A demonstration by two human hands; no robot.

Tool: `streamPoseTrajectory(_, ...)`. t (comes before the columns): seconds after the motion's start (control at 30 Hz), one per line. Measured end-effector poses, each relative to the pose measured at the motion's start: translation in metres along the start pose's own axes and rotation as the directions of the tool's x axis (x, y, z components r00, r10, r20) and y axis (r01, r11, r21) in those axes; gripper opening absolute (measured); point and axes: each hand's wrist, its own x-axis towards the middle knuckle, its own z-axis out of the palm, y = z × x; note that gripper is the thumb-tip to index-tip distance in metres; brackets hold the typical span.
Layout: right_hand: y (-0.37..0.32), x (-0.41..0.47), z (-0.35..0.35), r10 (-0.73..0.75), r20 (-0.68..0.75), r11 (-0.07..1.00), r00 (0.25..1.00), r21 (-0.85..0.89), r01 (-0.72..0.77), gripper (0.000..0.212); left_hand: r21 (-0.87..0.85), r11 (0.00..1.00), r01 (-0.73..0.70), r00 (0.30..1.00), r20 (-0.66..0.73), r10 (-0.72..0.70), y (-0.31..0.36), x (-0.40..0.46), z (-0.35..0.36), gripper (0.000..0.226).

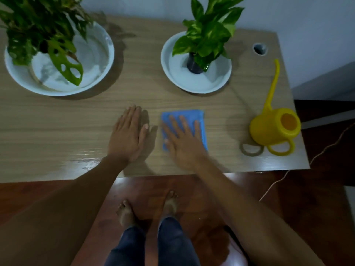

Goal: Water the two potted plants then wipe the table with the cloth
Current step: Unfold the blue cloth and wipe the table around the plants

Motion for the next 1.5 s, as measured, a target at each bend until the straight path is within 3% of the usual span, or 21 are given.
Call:
streamPoseTrajectory(0.07, 0.02, -0.048, 0.008, -0.243, -0.008, 0.969, 0.97, -0.051, 0.242, 0.056, 0.01, 1.0, -0.01, 1.0, 0.003, 0.01, 0.013, 0.004, 0.011, 0.067)
streamPoseTrajectory(0.13, 0.064, -0.071, 0.005, -0.274, -0.021, 0.96, 0.961, -0.073, 0.272, 0.054, 0.021, 1.0, -0.019, 1.0, 0.007, 0.019, 0.024, 0.008, 0.019, 0.067)
streamPoseTrajectory(0.23, 0.114, -0.049, -0.004, 0.065, -0.017, 0.997, 0.998, -0.041, -0.066, 0.056, 0.036, 0.999, -0.035, 0.999, 0.007, 0.035, 0.039, 0.01, 0.027, 0.068)
streamPoseTrajectory(0.3, 0.119, -0.013, -0.01, 0.315, -0.023, 0.949, 0.949, 0.035, -0.314, 0.06, 0.048, 0.998, -0.036, 0.999, 0.002, 0.036, 0.044, 0.009, 0.032, 0.068)
streamPoseTrajectory(0.37, 0.105, 0.013, -0.01, 0.398, 0.002, 0.914, 0.917, 0.08, -0.397, 0.068, 0.048, 0.998, -0.029, 1.0, -0.002, 0.029, 0.049, 0.009, 0.035, 0.068)
streamPoseTrajectory(0.47, 0.069, 0.0, 0.003, 0.077, -0.053, 0.997, 0.996, 0.023, -0.076, 0.069, 0.027, 1.0, -0.011, 1.0, -0.015, 0.011, 0.058, 0.009, 0.034, 0.068)
streamPoseTrajectory(0.57, 0.039, -0.045, 0.016, -0.213, -0.191, 0.97, 0.958, 0.075, 0.231, 0.048, -0.022, 0.997, 0.073, 0.997, -0.026, -0.073, 0.069, 0.008, 0.028, 0.07)
streamPoseTrajectory(0.63, 0.029, -0.066, 0.016, -0.227, -0.213, 0.932, 0.95, 0.235, 0.275, 0.046, -0.077, 0.988, 0.134, 0.991, -0.016, -0.135, 0.075, 0.007, 0.021, 0.07)
streamPoseTrajectory(0.67, 0.027, -0.07, 0.01, -0.168, -0.165, 0.882, 0.972, 0.414, 0.223, 0.045, -0.109, 0.981, 0.158, 0.987, -0.012, -0.161, 0.078, 0.007, 0.017, 0.07)
streamPoseTrajectory(0.7, 0.026, -0.071, -0.002, -0.081, -0.038, 0.768, 0.996, 0.635, 0.087, 0.041, -0.151, 0.973, 0.173, 0.984, -0.021, -0.178, 0.082, 0.007, 0.01, 0.069)
streamPoseTrajectory(0.73, 0.025, -0.069, -0.013, 0.008, 0.118, 0.573, 0.993, 0.813, -0.101, 0.037, -0.209, 0.96, 0.184, 0.98, -0.033, -0.195, 0.088, 0.007, 0.003, 0.066)
streamPoseTrajectory(0.77, 0.027, -0.065, -0.026, 0.075, 0.258, 0.301, 0.963, 0.915, -0.268, 0.032, -0.284, 0.94, 0.188, 0.977, -0.047, -0.209, 0.095, 0.007, -0.004, 0.06)
streamPoseTrajectory(0.83, 0.039, -0.051, -0.057, 0.059, 0.509, -0.255, 0.859, 0.839, -0.48, 0.036, -0.448, 0.865, 0.226, 0.964, -0.023, -0.264, 0.11, 0.009, -0.016, 0.045)
streamPoseTrajectory(0.87, 0.048, -0.046, -0.069, -0.021, 0.587, -0.436, 0.81, 0.723, -0.535, 0.043, -0.524, 0.807, 0.273, 0.954, 0.038, -0.298, 0.118, 0.012, -0.022, 0.042)
streamPoseTrajectory(0.93, 0.064, -0.044, -0.097, -0.117, 0.623, -0.597, 0.773, 0.578, -0.556, 0.053, -0.665, 0.626, 0.406, 0.912, 0.251, -0.326, 0.131, 0.019, -0.032, 0.042)
streamPoseTrajectory(1.03, 0.079, -0.041, -0.117, -0.218, 0.552, -0.661, 0.805, 0.523, -0.538, 0.068, -0.724, 0.369, 0.583, 0.813, 0.524, -0.256, 0.151, 0.024, -0.046, 0.038)
streamPoseTrajectory(1.1, 0.084, -0.039, -0.123, -0.195, 0.556, -0.666, 0.808, 0.53, -0.525, 0.064, -0.714, 0.311, 0.627, 0.777, 0.601, -0.186, 0.157, 0.024, -0.049, 0.032)
streamPoseTrajectory(1.2, 0.091, -0.045, -0.129, -0.153, 0.577, -0.704, 0.802, 0.506, -0.498, 0.076, -0.722, 0.297, 0.625, 0.777, 0.615, -0.139, 0.16, 0.024, -0.044, 0.018)
streamPoseTrajectory(1.3, 0.091, -0.051, -0.123, -0.037, 0.593, -0.561, 0.804, 0.654, -0.508, 0.04, -0.732, 0.306, 0.609, 0.791, 0.593, -0.154, 0.16, 0.023, -0.037, 0.021)
streamPoseTrajectory(1.37, 0.096, -0.052, -0.112, 0.139, 0.582, -0.467, 0.801, 0.752, -0.465, 0.036, -0.713, 0.373, 0.595, 0.798, 0.582, -0.16, 0.163, 0.021, -0.034, 0.018)
streamPoseTrajectory(1.5, 0.103, -0.048, -0.101, 0.371, 0.572, -0.427, 0.732, 0.805, -0.413, 0.021, -0.65, 0.445, 0.616, 0.772, 0.61, -0.178, 0.168, 0.018, -0.023, 0.021)
